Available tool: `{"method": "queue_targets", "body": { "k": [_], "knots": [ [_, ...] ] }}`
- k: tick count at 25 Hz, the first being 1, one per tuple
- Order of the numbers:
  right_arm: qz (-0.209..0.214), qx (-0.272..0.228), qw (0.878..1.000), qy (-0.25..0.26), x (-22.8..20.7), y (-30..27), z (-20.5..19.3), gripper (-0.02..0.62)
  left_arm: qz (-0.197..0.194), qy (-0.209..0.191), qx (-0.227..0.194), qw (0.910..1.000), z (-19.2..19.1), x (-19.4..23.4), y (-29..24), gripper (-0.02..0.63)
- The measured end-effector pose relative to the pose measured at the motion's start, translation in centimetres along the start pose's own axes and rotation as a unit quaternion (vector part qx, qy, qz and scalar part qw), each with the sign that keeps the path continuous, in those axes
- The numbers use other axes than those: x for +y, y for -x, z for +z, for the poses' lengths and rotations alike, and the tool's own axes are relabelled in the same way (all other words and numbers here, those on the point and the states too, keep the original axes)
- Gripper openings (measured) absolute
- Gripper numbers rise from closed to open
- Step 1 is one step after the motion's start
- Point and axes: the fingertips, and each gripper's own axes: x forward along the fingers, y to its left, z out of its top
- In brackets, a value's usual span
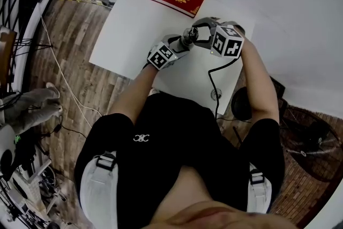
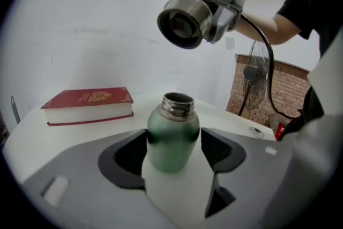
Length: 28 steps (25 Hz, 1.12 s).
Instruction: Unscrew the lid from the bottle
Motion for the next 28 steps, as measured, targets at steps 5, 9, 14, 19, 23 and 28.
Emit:
{"method": "queue_targets", "body": {
  "k": [5, 9, 14, 19, 23, 28],
  "knots": [
    [-0.123, -0.130, 0.973, -0.147, -0.5, 3.1, 0.3, 0.241, 0.016, 0.010, -0.051, 0.9985, 1.7, -0.4, 2.3, 0.358],
    [-0.252, -0.240, 0.898, -0.268, -1.5, 7.2, -0.2, 0.241, 0.064, 0.020, -0.121, 0.9904, 4.9, 0.0, 6.9, 0.352],
    [-0.398, -0.360, 0.765, -0.356, -2.1, 13.6, 0.2, 0.239, 0.172, 0.011, -0.233, 0.9571, 11.5, 2.8, 14.1, 0.100],
    [-0.494, -0.382, 0.668, -0.405, -1.2, 17.2, 0.0, 0.239, 0.249, 0.008, -0.258, 0.9334, 15.9, 3.7, 19.2, 0.053],
    [-0.524, -0.363, 0.637, -0.434, -0.9, 18.2, -1.0, 0.239, 0.265, 0.016, -0.259, 0.9287, 17.3, 3.6, 20.4, 0.053],
    [-0.531, -0.350, 0.636, -0.436, -0.8, 18.1, -1.1, 0.239, 0.294, 0.007, -0.236, 0.9264, 17.0, 3.6, 21.8, 0.053]
  ]
}}
